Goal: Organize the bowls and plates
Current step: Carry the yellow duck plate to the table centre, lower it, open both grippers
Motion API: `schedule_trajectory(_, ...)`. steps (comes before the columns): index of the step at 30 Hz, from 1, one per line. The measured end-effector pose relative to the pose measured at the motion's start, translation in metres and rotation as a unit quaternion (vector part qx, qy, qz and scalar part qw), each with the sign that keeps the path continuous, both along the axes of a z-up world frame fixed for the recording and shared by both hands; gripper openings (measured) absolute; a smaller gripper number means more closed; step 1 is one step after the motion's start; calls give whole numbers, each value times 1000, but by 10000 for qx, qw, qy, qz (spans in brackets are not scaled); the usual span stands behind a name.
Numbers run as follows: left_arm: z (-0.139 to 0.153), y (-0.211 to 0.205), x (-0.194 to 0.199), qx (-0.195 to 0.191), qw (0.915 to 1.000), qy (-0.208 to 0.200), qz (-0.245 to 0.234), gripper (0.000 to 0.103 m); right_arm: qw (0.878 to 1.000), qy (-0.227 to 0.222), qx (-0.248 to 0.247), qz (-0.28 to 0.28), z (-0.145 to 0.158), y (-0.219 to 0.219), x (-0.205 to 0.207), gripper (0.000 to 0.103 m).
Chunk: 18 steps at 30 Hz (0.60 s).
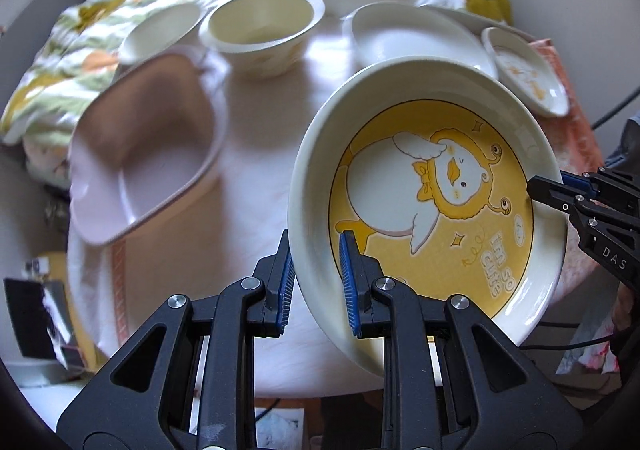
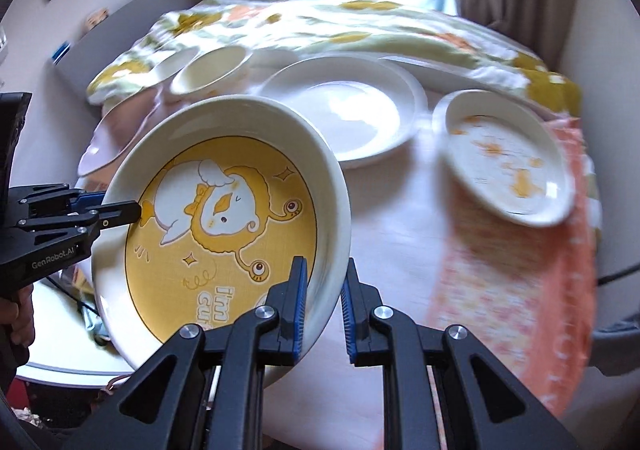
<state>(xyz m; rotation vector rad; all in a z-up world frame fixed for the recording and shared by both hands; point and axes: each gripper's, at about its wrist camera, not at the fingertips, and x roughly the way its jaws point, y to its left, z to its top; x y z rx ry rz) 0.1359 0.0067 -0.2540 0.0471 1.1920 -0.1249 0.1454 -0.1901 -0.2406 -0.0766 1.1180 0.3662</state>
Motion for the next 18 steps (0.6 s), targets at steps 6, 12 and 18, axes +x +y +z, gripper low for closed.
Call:
schedule_trajectory(6, -28, 38, 0, -44, 9997, 235, 104, 18, 9995, 298, 0, 56, -25, 39, 3, 15)
schedule_trajectory(12, -39, 51, -1, -138, 9996, 241, 65, 18, 9994, 338, -114, 24, -36, 59, 14, 15)
schedule_trajectory(18, -39, 49, -1, -134, 9997, 183, -19, 18, 9994, 310, -131, -10, -39, 59, 13, 15)
